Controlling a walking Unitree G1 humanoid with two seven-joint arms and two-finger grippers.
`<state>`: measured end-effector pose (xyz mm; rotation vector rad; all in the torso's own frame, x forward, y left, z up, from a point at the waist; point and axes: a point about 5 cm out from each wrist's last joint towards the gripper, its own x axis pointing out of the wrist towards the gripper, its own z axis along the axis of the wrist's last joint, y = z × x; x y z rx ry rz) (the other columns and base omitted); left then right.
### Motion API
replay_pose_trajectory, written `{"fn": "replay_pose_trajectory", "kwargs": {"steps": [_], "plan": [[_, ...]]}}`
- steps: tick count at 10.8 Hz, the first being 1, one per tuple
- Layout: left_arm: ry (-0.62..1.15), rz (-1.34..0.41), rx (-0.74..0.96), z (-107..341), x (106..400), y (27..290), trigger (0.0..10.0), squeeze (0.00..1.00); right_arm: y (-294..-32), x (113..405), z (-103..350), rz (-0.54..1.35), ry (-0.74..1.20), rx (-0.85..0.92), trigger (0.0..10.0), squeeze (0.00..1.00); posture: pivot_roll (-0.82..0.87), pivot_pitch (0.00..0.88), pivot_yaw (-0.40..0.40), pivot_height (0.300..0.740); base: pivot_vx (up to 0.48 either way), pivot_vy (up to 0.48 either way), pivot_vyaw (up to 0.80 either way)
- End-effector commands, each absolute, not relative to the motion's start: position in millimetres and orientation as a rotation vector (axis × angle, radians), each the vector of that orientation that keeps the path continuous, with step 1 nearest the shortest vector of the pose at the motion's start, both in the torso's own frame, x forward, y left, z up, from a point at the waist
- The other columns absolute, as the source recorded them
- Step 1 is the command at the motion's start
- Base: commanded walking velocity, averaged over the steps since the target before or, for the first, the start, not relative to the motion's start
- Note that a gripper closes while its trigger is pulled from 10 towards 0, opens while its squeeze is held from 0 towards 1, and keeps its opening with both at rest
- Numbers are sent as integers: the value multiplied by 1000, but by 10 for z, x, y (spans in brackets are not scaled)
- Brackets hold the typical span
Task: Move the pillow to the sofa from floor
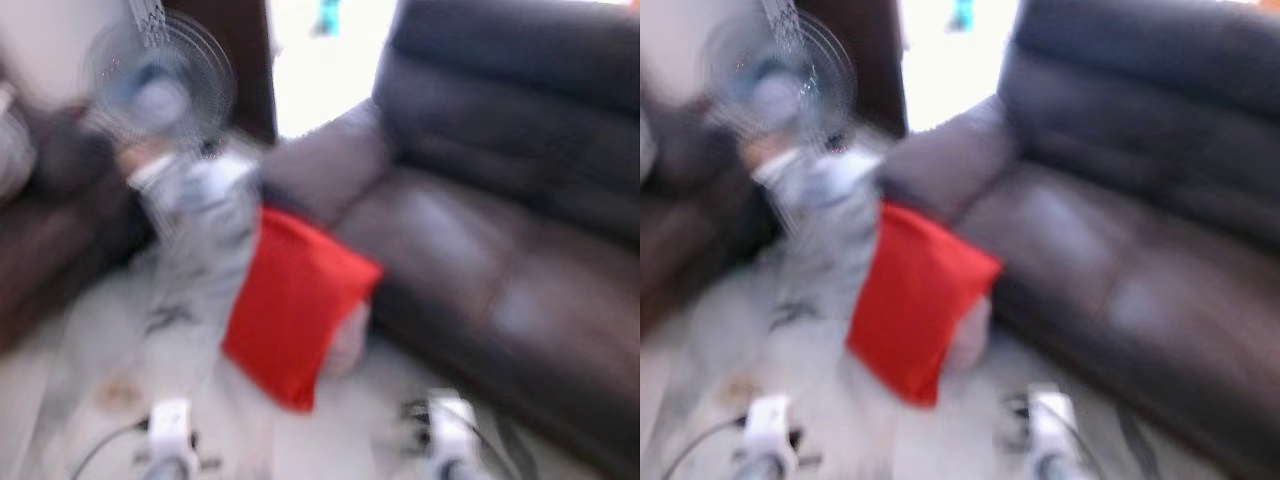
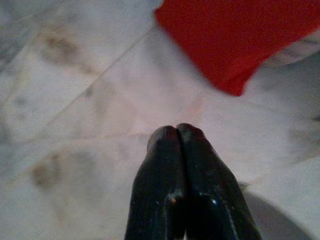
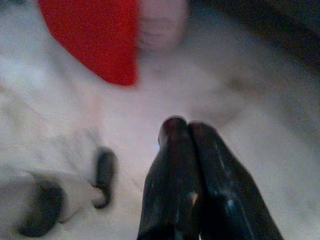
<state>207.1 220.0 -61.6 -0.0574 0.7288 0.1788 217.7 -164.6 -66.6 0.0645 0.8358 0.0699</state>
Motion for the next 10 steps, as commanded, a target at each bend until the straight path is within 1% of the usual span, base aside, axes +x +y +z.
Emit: {"fn": "replay_pose_trajectory", "kwargs": {"steps": [1,8,10], "plan": [[731,171,-61,-618,2083,2168,10000,0,-1730,2067,-723,48,866,58,10000,0,94,112,-8,740,409,0,513],[726,168,-61,-606,2109,2157,10000,0,-1715,2080,-720,55,871,47,10000,0,95,109,-12,740,407,0,0],[728,164,-58,-607,2111,2152,10000,0,-1726,2090,-714,41,869,57,10000,0,95,108,-13,740,0,0,0]]}}
